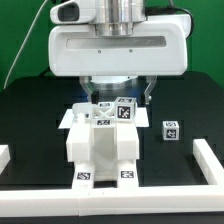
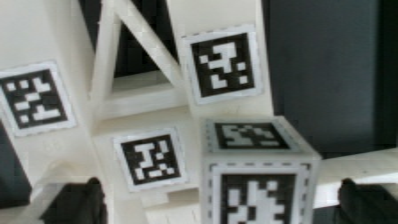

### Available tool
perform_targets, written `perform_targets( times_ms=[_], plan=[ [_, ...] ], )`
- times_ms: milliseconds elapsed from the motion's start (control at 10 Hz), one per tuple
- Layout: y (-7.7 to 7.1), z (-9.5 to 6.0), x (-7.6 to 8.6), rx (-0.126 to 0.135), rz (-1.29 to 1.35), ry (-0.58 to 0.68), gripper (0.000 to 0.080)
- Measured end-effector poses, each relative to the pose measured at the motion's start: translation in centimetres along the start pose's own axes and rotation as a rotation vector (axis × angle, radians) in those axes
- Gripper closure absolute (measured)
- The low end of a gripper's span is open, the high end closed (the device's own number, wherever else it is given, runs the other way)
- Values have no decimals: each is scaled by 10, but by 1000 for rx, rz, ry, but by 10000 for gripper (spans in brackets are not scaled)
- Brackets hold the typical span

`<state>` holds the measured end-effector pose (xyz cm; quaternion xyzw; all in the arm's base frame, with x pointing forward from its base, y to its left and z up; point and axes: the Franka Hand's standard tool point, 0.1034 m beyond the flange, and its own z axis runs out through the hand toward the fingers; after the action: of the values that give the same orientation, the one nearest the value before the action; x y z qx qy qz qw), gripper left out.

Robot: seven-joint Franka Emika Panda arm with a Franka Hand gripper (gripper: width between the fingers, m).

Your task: Assemble chair

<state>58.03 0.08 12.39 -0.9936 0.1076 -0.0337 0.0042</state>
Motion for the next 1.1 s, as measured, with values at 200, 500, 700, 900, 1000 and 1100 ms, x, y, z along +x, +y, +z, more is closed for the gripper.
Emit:
perform_targets(
  times_ms=[200,500,700,900,1000,1100],
  plan=[
    [-2,8,-1,-6,-1,23,151],
    [-2,8,-1,-7,0,24,409],
    [-2,7,-1,-7,0,24,516],
    [-2,8,-1,-7,0,24,516],
    [-2,8,-1,-7,0,24,516],
    [-2,8,-1,-7,1,24,516]
  ],
)
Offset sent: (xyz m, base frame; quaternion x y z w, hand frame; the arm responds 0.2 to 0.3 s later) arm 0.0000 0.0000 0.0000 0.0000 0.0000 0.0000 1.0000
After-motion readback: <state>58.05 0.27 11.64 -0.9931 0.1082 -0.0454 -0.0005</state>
